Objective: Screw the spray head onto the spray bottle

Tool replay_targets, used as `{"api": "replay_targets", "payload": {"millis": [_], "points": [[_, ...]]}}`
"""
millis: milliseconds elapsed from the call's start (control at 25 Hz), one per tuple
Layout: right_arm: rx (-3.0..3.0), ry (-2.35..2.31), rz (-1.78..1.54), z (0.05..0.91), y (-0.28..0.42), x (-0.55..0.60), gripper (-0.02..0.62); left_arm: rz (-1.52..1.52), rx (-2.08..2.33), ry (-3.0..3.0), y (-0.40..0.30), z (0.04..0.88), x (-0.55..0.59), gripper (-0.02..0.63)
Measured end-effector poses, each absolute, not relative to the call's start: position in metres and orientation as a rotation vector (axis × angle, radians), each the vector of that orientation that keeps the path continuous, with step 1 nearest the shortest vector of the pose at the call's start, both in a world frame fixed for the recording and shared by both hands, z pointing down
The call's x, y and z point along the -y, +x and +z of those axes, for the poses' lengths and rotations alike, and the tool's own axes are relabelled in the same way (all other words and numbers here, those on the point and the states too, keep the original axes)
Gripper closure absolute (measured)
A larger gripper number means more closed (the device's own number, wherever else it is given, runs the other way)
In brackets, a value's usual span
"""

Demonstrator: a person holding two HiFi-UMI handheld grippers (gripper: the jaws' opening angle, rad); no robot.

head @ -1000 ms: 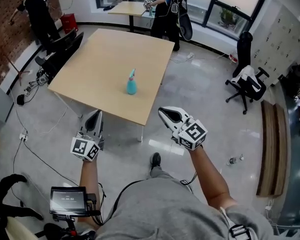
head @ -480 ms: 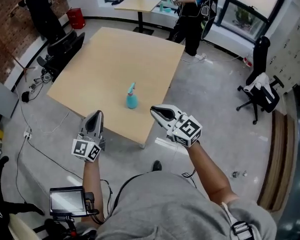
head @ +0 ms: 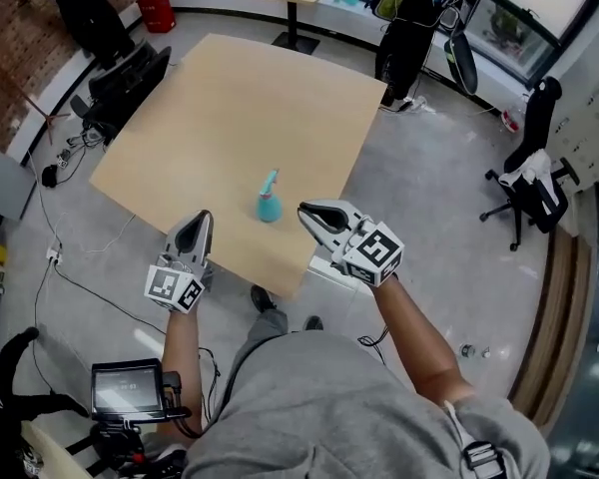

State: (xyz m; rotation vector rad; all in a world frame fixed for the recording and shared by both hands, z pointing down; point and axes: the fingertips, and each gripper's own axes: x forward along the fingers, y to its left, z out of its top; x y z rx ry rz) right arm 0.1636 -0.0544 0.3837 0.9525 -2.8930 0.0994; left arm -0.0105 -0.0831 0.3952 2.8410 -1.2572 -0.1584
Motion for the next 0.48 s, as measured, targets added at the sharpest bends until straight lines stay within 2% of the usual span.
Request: {"api": "replay_targets", "payload": {"millis": [360, 480], "points": [[2.831, 1.050, 0.134, 0.393, 0.144, 0.126, 0.579, -0.176, 1.018, 2.875, -0.002, 0.415, 0.178, 0.600], [2.790, 1.059, 0.144, 0.406, 0.134, 0.159, 0.511, -0.168, 0.859, 2.866, 0.005, 0.442, 0.216, 0.600]]}}
